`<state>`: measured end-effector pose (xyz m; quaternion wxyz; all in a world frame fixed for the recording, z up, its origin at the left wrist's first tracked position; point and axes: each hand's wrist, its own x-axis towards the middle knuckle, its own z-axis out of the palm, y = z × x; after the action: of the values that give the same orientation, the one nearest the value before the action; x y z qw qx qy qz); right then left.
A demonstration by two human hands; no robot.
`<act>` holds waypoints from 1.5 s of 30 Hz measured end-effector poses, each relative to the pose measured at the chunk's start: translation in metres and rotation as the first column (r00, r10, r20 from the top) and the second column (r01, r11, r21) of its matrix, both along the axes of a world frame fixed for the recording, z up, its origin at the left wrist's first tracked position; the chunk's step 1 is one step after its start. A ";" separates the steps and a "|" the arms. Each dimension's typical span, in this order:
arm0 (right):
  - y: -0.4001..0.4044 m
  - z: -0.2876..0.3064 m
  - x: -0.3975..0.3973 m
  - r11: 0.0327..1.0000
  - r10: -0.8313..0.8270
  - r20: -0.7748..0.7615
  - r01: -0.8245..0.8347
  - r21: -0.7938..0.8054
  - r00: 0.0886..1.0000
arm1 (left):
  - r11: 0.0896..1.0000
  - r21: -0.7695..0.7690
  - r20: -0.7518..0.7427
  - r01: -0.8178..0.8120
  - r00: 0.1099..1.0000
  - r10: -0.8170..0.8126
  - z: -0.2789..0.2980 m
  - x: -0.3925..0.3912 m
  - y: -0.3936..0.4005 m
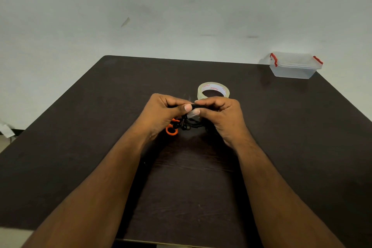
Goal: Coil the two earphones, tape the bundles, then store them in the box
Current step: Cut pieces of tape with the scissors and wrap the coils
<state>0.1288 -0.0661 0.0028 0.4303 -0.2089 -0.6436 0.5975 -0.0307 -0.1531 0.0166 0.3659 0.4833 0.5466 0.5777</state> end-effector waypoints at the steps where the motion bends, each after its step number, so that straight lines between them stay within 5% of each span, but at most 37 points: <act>1: 0.000 0.000 0.000 1.000 -0.017 0.002 0.017 0.002 1.000 | 1.000 -0.013 -0.005 0.014 1.000 -0.014 0.001 -0.001 -0.001; 11: -0.002 0.002 0.001 0.997 -0.082 -0.026 0.081 -0.013 0.996 | 0.993 0.078 -0.015 0.090 0.996 -0.089 0.002 0.009 -0.007; 17: -0.006 0.005 -0.001 0.998 -0.054 -0.036 0.053 -0.018 0.998 | 0.986 0.115 0.055 -0.122 0.992 0.116 0.001 0.014 -0.003; 23: -0.009 0.006 -0.003 0.994 0.005 0.018 -0.007 0.113 1.000 | 0.988 -0.009 0.186 -0.157 0.970 0.155 0.001 0.012 -0.002; 29: -0.008 0.003 0.000 0.906 -0.161 0.133 0.093 0.412 0.978 | 0.988 -0.114 0.322 -0.100 0.937 0.132 0.002 0.009 -0.001; 32: -0.009 0.002 -0.001 0.801 -0.222 0.112 0.116 0.587 0.969 | 0.980 -0.097 0.271 -0.176 0.943 0.196 0.002 0.010 -0.001; 42: -0.008 0.002 -0.002 0.687 -0.374 0.129 0.181 0.704 0.918 | 0.978 0.120 -0.016 -0.171 0.985 0.174 0.003 0.014 -0.004; 45: -0.007 0.004 -0.001 0.645 -0.424 0.147 0.184 0.741 0.894 | 0.982 0.148 -0.224 -0.116 0.963 0.148 0.001 0.015 -0.003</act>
<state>0.1276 -0.0731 0.0066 0.4664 -0.2233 -0.8367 0.1804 -0.0161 -0.1560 0.0173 0.2264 0.5337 0.5770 0.5754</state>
